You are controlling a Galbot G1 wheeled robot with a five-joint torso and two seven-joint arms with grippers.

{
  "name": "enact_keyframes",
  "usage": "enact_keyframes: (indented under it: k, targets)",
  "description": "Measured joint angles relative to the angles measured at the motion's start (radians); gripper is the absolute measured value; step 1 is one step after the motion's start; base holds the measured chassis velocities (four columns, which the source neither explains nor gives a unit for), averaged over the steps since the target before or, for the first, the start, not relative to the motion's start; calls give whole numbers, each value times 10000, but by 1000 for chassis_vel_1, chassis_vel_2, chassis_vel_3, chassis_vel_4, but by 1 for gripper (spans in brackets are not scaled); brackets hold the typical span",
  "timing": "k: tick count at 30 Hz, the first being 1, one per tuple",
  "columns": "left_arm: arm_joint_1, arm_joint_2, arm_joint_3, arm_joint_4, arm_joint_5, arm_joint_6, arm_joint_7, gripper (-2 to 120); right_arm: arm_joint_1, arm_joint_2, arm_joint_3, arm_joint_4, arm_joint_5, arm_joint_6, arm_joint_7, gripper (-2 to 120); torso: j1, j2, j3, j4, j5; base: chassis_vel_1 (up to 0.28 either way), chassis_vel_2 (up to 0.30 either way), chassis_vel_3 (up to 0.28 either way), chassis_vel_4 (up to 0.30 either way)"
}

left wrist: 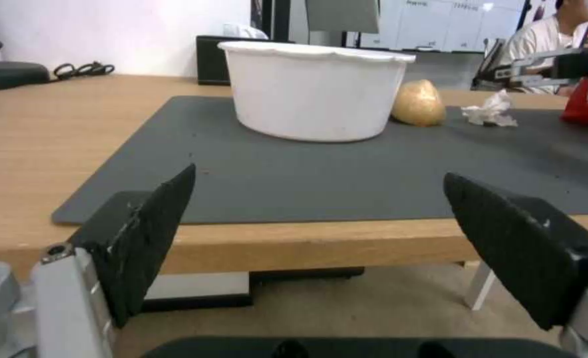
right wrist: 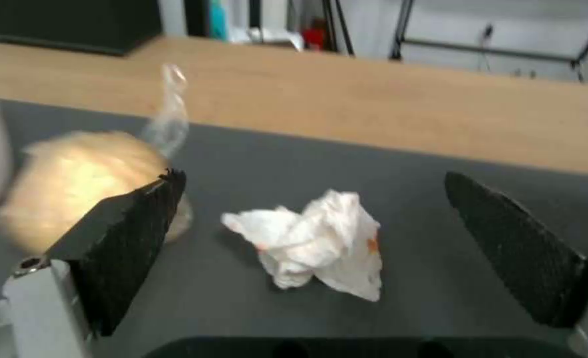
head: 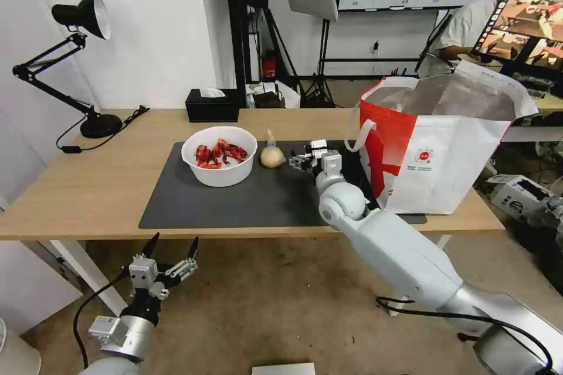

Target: Pick up the trash from the table and place it into the takeout bag.

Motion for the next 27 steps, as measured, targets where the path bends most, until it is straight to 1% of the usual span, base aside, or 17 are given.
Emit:
enact_keyframes:
  k: [5, 9, 11, 12, 14, 20, 27]
  targets:
    - [-37, -1, 194, 28, 75, 2, 99, 100, 181, 429, 0, -686, 166, -292, 271, 100, 0, 0, -1, -1, 1, 0, 0, 0, 0]
    - [-93, -3, 252, 118, 96, 2, 102, 100, 264, 674, -2, -1094, 156, -363, 354, 100, 0, 0, -1, 0, 0, 0, 0, 0, 0]
    - [-93, -3, 252, 118, 96, 2, 102, 100, 264, 674, -2, -1094, 156, -363, 354, 100, 0, 0, -1, 0, 0, 0, 0, 0, 0]
    - [-112, -8, 273, 149, 97, 1, 102, 100, 331, 863, 9, -1416, 133, -367, 359, 100, -1, 0, -1, 0, 1, 0, 0, 0, 0]
    - [-114, -11, 278, 157, 96, -5, 102, 100, 371, 937, 18, -1569, 113, -367, 357, 100, 0, 0, -1, 1, 0, 0, 0, 0, 0]
    - [-109, -5, 279, 257, 82, -119, 107, 100, 684, 1226, 53, -2226, 59, -366, 117, 100, -1, 1, -2, 0, 0, 0, 0, 0, 0]
    - [-138, -14, 309, 292, 70, -172, 111, 100, 847, 1398, 83, -2577, 103, -371, -82, 100, -1, 2, -1, 0, 0, 0, 0, 0, 0]
